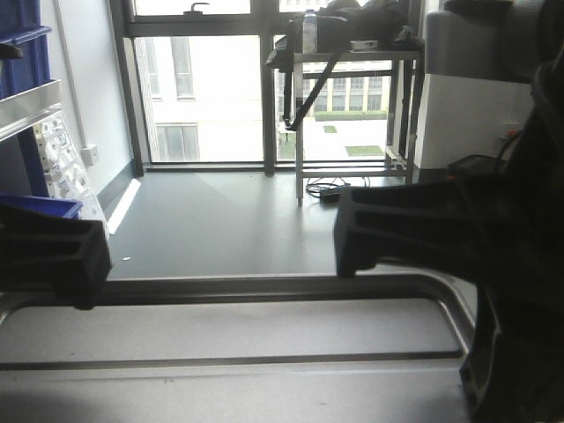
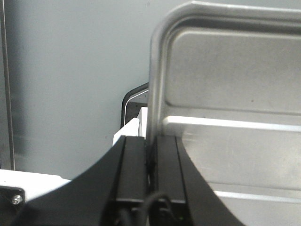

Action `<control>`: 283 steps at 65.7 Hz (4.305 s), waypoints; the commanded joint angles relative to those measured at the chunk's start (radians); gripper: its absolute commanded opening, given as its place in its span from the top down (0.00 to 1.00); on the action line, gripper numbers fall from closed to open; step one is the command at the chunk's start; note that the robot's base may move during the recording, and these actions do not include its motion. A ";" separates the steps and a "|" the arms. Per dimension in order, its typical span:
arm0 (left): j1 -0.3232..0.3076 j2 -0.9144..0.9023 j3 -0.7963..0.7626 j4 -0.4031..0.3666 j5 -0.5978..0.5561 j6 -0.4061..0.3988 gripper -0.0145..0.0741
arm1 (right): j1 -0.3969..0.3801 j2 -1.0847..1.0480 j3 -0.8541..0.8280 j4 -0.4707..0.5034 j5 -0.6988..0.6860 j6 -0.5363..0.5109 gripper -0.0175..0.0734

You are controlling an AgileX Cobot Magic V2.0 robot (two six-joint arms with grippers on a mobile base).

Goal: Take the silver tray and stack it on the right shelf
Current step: 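Hold the tray level in both grippers while the base drives away, then hold the tray while the base turns toward the shelf with another tray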

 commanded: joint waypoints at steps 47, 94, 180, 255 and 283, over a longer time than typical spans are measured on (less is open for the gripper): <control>-0.004 -0.019 -0.016 0.051 0.241 -0.005 0.95 | -0.003 -0.021 -0.023 -0.057 0.074 -0.001 0.73; -0.004 -0.019 -0.016 0.051 0.241 -0.005 0.95 | -0.003 -0.021 -0.023 -0.058 0.074 -0.001 0.73; -0.004 -0.019 -0.016 0.051 0.241 -0.005 0.95 | -0.003 -0.021 -0.023 -0.058 0.074 -0.001 0.73; -0.004 -0.019 -0.016 0.051 0.241 -0.005 0.95 | -0.003 -0.021 -0.023 -0.058 0.074 -0.001 0.73; -0.004 -0.019 -0.016 0.051 0.241 -0.005 0.95 | -0.003 -0.021 -0.023 -0.058 0.074 -0.001 0.73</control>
